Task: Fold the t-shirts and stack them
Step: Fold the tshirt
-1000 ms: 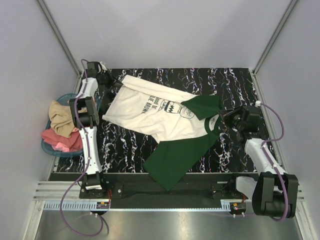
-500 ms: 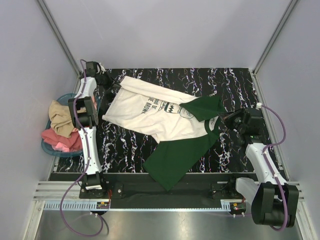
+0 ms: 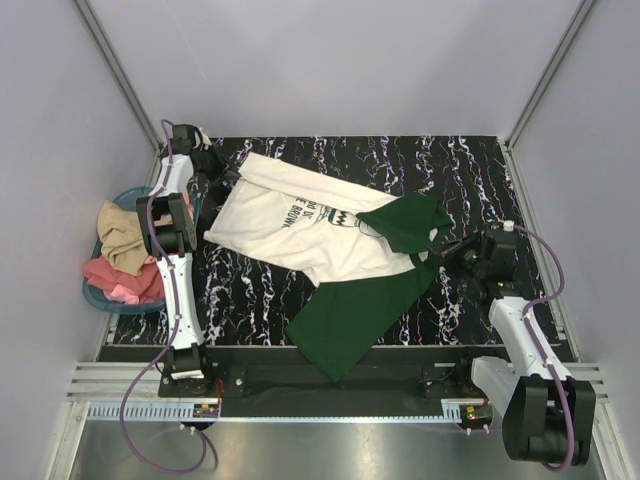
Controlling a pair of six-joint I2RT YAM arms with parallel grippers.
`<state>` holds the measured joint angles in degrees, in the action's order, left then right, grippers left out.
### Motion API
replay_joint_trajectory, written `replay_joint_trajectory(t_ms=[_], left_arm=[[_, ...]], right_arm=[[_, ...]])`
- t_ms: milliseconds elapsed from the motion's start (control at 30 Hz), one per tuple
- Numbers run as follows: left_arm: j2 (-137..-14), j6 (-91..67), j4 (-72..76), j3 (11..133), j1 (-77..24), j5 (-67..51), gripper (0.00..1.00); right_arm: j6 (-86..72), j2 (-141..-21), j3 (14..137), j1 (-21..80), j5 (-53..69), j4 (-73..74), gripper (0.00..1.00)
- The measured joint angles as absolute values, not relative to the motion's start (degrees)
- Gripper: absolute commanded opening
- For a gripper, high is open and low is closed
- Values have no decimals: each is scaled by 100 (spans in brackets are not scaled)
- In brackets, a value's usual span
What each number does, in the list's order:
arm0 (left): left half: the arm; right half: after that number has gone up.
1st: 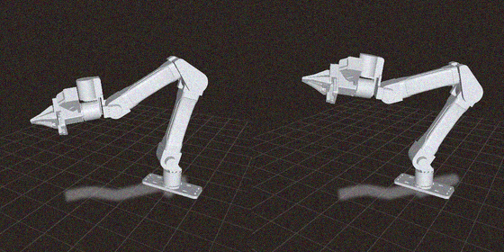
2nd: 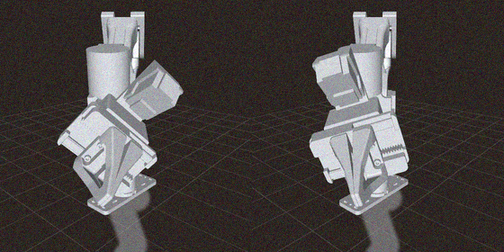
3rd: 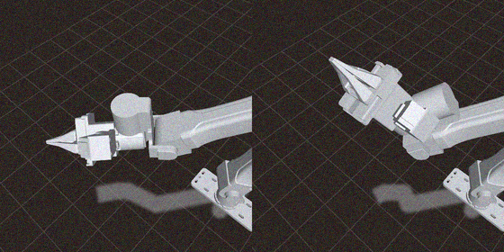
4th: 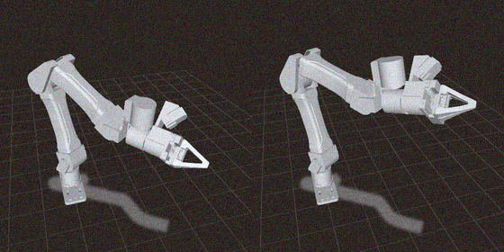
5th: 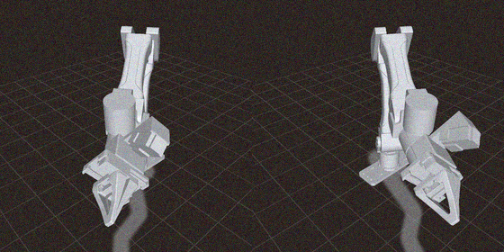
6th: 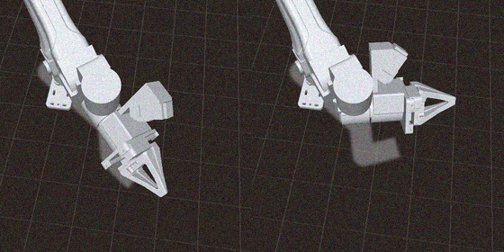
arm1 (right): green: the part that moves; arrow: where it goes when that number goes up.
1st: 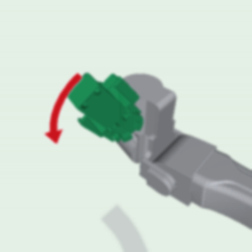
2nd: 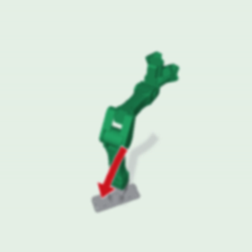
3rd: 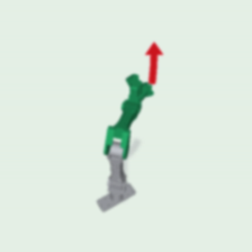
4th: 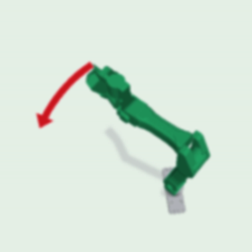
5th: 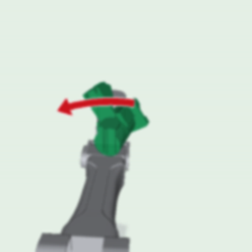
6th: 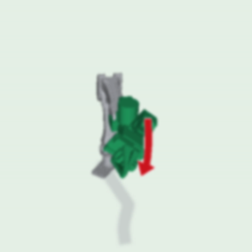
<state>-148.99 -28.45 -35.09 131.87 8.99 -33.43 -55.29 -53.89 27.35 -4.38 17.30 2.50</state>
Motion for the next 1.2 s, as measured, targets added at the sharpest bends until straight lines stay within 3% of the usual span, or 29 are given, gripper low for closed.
replay_joint_trajectory(t_ms=[533, 1200], left_arm=[[-14899, -2600, -3660, 13187, 886, -3164, 0], [-14899, -2528, -3767, 13174, 882, -3079, 0]], right_arm=[[-5443, -4976, 2032, -405, 1872, 1363, 0], [-5819, -4241, 1339, -174, 1905, 1463, 0]])
